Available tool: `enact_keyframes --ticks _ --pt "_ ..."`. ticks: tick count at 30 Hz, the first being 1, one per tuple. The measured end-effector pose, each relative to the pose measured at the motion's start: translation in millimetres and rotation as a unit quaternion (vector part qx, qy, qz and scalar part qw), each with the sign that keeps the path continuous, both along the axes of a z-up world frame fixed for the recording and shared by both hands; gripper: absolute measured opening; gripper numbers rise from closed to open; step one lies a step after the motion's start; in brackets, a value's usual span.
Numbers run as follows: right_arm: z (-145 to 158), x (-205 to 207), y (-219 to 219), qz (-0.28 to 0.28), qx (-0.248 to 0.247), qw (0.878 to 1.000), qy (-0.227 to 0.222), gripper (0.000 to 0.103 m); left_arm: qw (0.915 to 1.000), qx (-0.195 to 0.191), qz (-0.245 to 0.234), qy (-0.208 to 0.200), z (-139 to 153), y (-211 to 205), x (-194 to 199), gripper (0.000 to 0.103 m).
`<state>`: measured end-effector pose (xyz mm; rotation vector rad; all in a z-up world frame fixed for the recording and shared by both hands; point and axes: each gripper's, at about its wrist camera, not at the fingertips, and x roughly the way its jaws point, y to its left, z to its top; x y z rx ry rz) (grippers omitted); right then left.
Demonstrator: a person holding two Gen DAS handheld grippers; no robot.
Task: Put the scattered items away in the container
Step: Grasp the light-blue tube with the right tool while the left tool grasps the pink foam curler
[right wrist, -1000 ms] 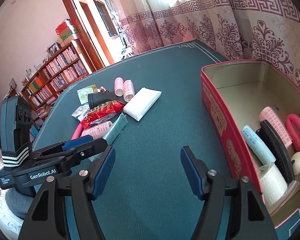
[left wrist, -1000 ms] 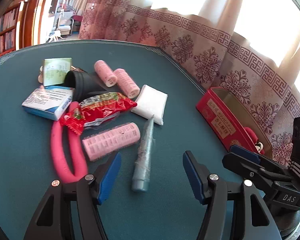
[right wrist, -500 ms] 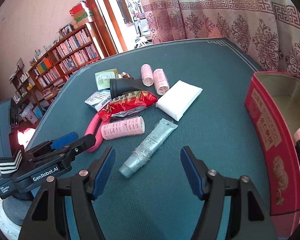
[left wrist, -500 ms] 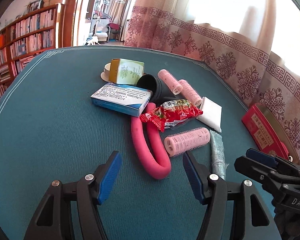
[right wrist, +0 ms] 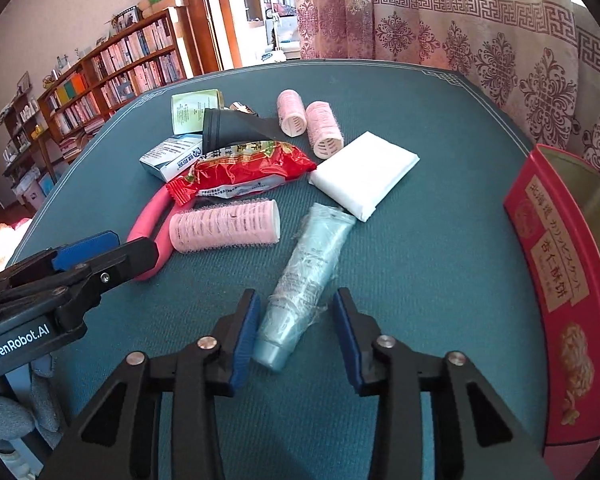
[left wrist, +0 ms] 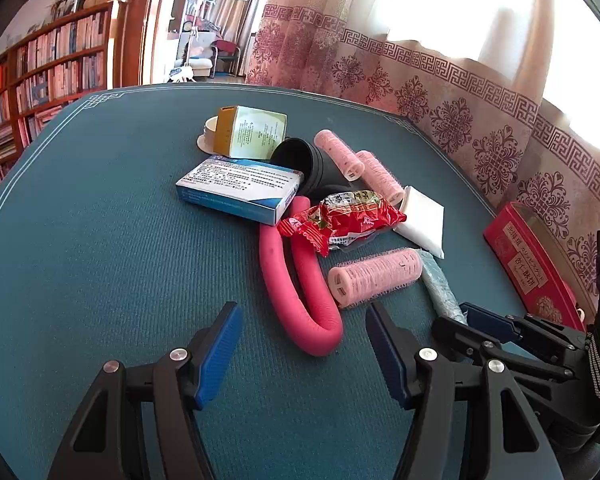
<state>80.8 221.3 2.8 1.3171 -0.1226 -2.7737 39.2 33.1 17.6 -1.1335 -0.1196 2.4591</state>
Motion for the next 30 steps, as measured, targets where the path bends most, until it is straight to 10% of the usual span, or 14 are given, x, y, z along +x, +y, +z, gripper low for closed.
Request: enact_keyframes --ticks 14,17,30 --pt "-0.4 14.8 30.6 -0.015 -0.054 0.998 0.010 0.024 0.9940 -0.099 -0.045 0.012 -6.3 26.5 -38.8 0.064" --pt "-1.0 15.5 33.1 -0.015 -0.065 0.998 0.014 0.024 0.9925 -0.116 -0.035 0.019 -4.9 21.3 -41.1 0.043" --pt "-1.2 16.1 38.0 -0.011 -0.092 0.996 0.018 0.024 0.9958 -0.083 -0.037 0.003 0.3 -5.7 44.6 0.038"
